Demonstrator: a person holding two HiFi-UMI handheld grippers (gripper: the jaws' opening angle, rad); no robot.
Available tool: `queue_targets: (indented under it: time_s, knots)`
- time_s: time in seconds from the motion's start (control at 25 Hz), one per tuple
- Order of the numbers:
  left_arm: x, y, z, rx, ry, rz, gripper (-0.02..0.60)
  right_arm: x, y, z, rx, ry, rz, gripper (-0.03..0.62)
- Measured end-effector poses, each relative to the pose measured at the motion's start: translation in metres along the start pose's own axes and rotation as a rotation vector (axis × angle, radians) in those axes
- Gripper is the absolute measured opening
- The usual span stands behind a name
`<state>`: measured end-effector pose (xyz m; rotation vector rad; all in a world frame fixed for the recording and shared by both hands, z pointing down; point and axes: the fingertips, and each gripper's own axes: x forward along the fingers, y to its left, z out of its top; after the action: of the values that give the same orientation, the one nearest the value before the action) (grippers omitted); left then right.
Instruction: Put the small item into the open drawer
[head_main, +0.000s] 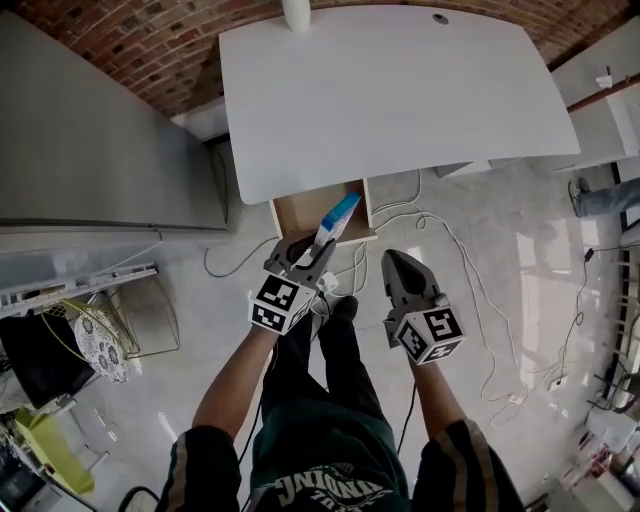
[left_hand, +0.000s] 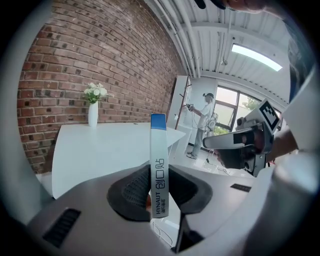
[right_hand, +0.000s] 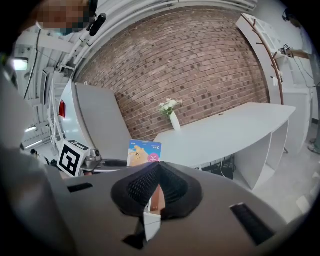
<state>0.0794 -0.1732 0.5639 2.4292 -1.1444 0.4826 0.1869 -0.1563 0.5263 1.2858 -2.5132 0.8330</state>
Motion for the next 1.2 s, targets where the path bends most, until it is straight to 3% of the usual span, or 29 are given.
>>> queue_targets:
  time_s: [0.6, 0.88, 1.2]
  knots:
    - [0.052, 0.021, -0.078, 0.106, 0.154, -0.072, 0.098, 0.037, -0.005, -0.067, 0.017, 0.041, 0.026, 0.023]
    - [0.074, 0.036, -0.119, 0.234, 0.258, -0.096, 0.098, 0.041, -0.013, -0.088, 0.016, 0.039, -0.018, 0.023]
    - [0.115, 0.048, -0.149, 0.268, 0.325, -0.116, 0.098, 0.053, -0.028, -0.104, 0.039, 0.046, -0.019, 0.025]
